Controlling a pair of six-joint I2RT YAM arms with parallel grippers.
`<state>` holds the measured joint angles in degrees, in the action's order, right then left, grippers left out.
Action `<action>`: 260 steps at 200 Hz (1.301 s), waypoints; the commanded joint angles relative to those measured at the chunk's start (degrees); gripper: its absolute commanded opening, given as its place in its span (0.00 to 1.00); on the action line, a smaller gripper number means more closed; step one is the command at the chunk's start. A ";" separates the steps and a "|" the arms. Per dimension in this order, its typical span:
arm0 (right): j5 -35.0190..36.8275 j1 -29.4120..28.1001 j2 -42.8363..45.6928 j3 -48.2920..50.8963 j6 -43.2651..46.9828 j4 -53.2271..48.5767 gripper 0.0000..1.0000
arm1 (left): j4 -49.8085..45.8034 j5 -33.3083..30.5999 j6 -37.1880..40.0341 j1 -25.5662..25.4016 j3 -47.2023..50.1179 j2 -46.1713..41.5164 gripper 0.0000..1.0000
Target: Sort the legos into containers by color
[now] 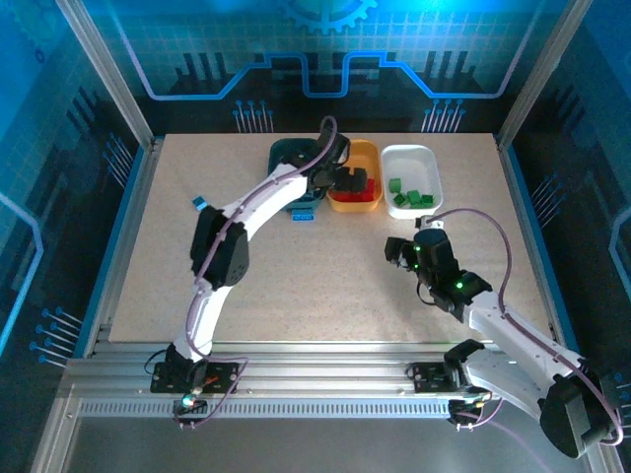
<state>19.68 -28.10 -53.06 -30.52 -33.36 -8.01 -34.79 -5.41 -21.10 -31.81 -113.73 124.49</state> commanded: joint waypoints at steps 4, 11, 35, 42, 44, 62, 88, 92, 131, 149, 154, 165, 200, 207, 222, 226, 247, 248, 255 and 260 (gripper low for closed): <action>-0.45 -3.90 -1.92 0.43 2.87 4.75 0.76 | 6.48 -4.28 -5.10 2.23 15.41 -18.52 0.99; -0.56 -5.42 -3.59 0.01 3.69 6.08 0.78 | 8.41 -4.10 -7.94 3.46 22.42 -23.33 0.99; 3.35 -12.84 -10.20 -4.00 6.12 9.24 0.85 | 15.62 -2.61 -15.28 8.05 47.29 -40.39 0.99; 5.13 -15.29 -12.43 -5.71 7.24 10.47 0.90 | 16.87 -2.71 -16.60 9.08 53.51 -45.06 0.99; 5.64 -16.04 -12.95 -6.22 7.67 10.65 0.91 | 17.08 -2.86 -16.98 9.30 55.17 -46.34 0.99; 8.00 -19.93 -21.99 -11.91 9.18 12.60 1.00 | 18.88 -3.25 -20.02 11.11 67.36 -56.90 0.99; 10.80 -21.86 -38.22 -24.22 10.67 10.32 1.00 | 17.97 -2.87 -22.70 12.10 77.02 -67.44 0.99; 10.86 -21.83 -40.41 -25.98 10.56 9.84 1.00 | 17.67 -2.79 -23.10 12.12 77.85 -68.77 0.99; 13.58 -21.39 -57.45 -43.57 7.75 0.25 1.00 | 12.33 -3.18 -23.55 12.74 82.39 -79.05 0.99; 12.70 -20.76 -62.73 -50.42 4.26 -4.35 1.00 | 10.95 -3.83 -23.88 13.14 83.79 -83.32 0.99; 12.84 -20.60 -64.10 -52.39 3.02 -5.91 1.00 | 10.85 -3.75 -23.94 13.22 84.28 -84.40 0.99; 14.12 -20.47 -66.78 -55.84 0.40 -9.32 1.00 | 10.47 -3.57 -24.25 13.42 85.04 -86.28 0.99; 12.49 -19.42 -71.65 -62.08 -4.42 -13.25 1.00 | 8.23 -2.77 -24.18 13.62 85.43 -89.25 0.99; 12.95 -19.45 -72.57 -63.41 -4.95 -14.39 1.00 | 7.71 -2.87 -24.12 13.62 85.34 -89.78 0.99; 14.16 -19.51 -74.05 -65.56 -5.67 -15.85 1.00 | 6.98 -3.11 -23.83 13.65 85.34 -91.13 0.99; 14.64 -19.53 -74.36 -66.04 -6.04 -16.39 1.00 | 6.78 -3.19 -23.88 13.70 85.34 -91.46 0.99; 15.27 -19.27 -75.71 -67.43 -6.63 -16.22 1.00 | 6.40 -2.95 -24.07 13.71 85.52 -93.31 0.99; 15.15 -19.23 -75.79 -67.54 -6.63 -16.19 1.00 | 6.40 -2.95 -24.07 13.71 85.52 -93.38 0.99; 14.80 -19.11 -76.53 -68.49 -6.70 -16.30 1.00 | 6.32 -2.94 -24.12 13.72 85.60 -93.68 0.99; 14.77 -19.03 -77.05 -69.45 -6.86 -16.92 1.00 | 6.23 -2.94 -24.07 13.71 85.61 -93.85 0.99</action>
<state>32.95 -47.90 -127.44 -96.20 -37.80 -21.91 -26.85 -8.23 -44.95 -18.57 -28.71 32.08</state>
